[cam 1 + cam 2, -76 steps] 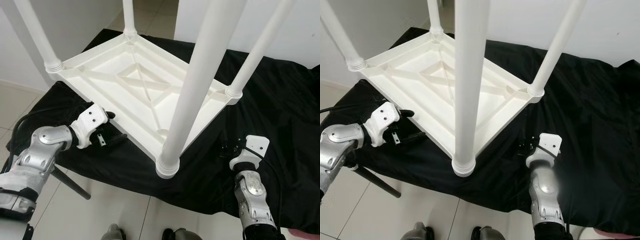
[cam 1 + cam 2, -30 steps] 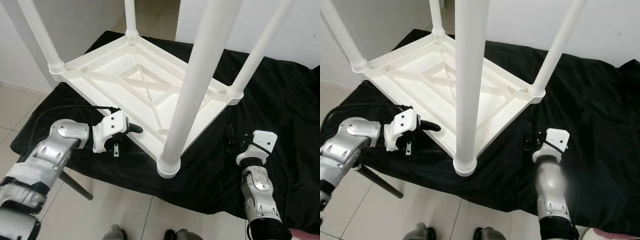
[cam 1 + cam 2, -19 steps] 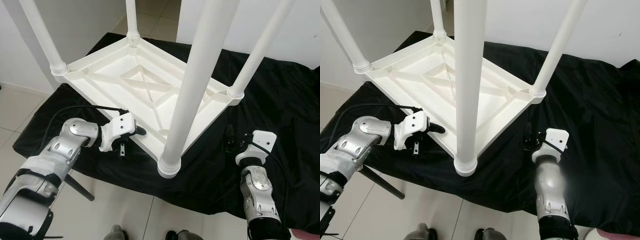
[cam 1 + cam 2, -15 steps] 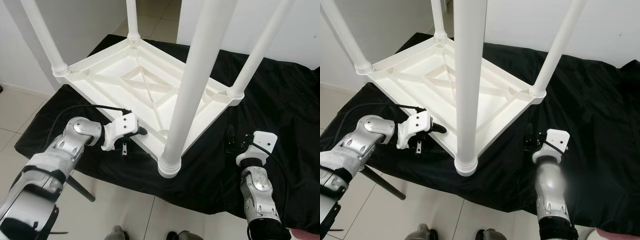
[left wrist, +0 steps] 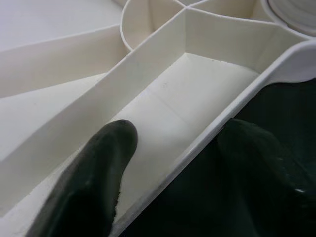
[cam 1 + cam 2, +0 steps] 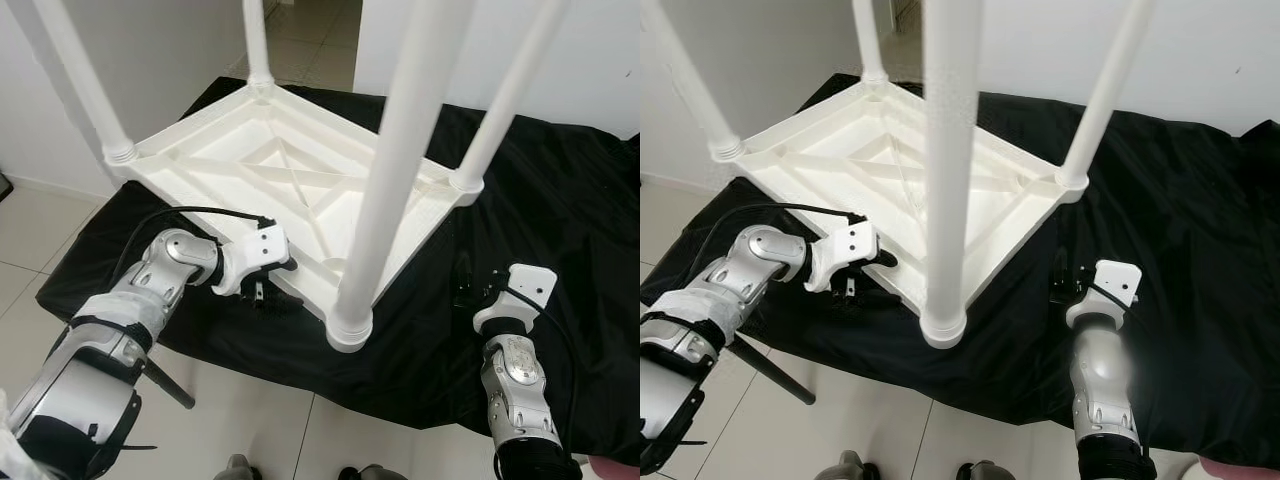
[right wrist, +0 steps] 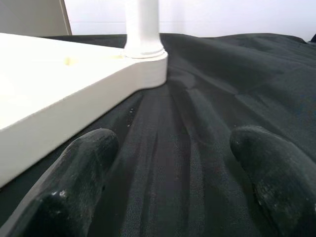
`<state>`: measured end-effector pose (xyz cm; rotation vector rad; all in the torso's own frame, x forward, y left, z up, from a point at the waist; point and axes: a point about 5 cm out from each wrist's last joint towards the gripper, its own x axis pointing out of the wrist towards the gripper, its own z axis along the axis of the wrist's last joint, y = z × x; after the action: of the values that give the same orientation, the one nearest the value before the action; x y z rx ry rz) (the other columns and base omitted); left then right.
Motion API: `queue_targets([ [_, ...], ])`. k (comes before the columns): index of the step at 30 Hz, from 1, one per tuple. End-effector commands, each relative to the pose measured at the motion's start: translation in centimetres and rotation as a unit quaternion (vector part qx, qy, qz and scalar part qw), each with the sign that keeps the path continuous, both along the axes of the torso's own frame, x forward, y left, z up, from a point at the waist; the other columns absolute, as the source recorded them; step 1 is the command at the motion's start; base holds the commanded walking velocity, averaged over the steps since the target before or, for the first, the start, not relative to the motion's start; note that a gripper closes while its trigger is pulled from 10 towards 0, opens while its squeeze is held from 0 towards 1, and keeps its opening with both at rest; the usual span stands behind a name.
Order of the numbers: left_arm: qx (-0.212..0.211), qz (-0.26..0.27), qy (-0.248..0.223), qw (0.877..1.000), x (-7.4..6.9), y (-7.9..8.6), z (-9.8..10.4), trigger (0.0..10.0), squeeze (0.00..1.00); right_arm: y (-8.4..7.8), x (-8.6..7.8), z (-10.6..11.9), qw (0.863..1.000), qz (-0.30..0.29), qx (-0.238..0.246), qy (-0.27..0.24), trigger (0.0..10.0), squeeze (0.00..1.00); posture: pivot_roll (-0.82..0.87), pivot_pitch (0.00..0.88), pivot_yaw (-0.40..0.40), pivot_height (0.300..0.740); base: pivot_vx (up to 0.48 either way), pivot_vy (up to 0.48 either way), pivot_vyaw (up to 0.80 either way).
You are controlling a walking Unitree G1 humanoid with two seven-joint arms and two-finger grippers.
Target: Building children table
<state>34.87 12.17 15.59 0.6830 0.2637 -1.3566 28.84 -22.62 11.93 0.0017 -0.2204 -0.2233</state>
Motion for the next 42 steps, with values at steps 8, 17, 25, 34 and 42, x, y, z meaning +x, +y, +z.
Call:
queue_targets([
  [8,-0.009,0.061,0.006,0.998,0.4,0.6,-1.5,0.0,0.00,0.0,-0.2,-0.4,1.000,-0.003,0.006,0.002,10.0,0.00,0.01,0.123,0.014,0.740,0.000,0.000,0.00],
  [17,-0.057,0.021,-0.039,0.997,0.0,-2.9,-0.4,10.0,0.00,0.0,-0.1,-0.4,1.000,-0.005,0.006,0.001,10.0,0.00,0.02,0.124,0.012,0.740,0.000,0.000,0.00],
  [25,-0.087,-0.002,-0.043,0.995,-0.6,-4.6,0.1,10.0,0.00,-0.1,-0.2,-0.4,1.000,-0.009,0.006,0.002,10.0,0.00,0.02,0.124,0.014,0.740,0.000,0.000,0.00],
  [34,-0.106,-0.023,-0.049,0.993,-1.2,-5.3,0.7,10.0,1.00,-0.3,-0.4,-0.5,1.000,-0.014,0.006,0.000,10.0,0.00,0.02,0.125,0.013,0.740,0.000,0.000,0.00],
  [42,-0.182,-0.011,-0.061,0.981,-1.5,-5.0,3.2,10.0,0.00,-0.8,-1.4,0.2,1.000,0.008,0.013,-0.023,10.0,0.00,0.01,0.128,0.018,0.740,0.000,0.000,0.00],
])
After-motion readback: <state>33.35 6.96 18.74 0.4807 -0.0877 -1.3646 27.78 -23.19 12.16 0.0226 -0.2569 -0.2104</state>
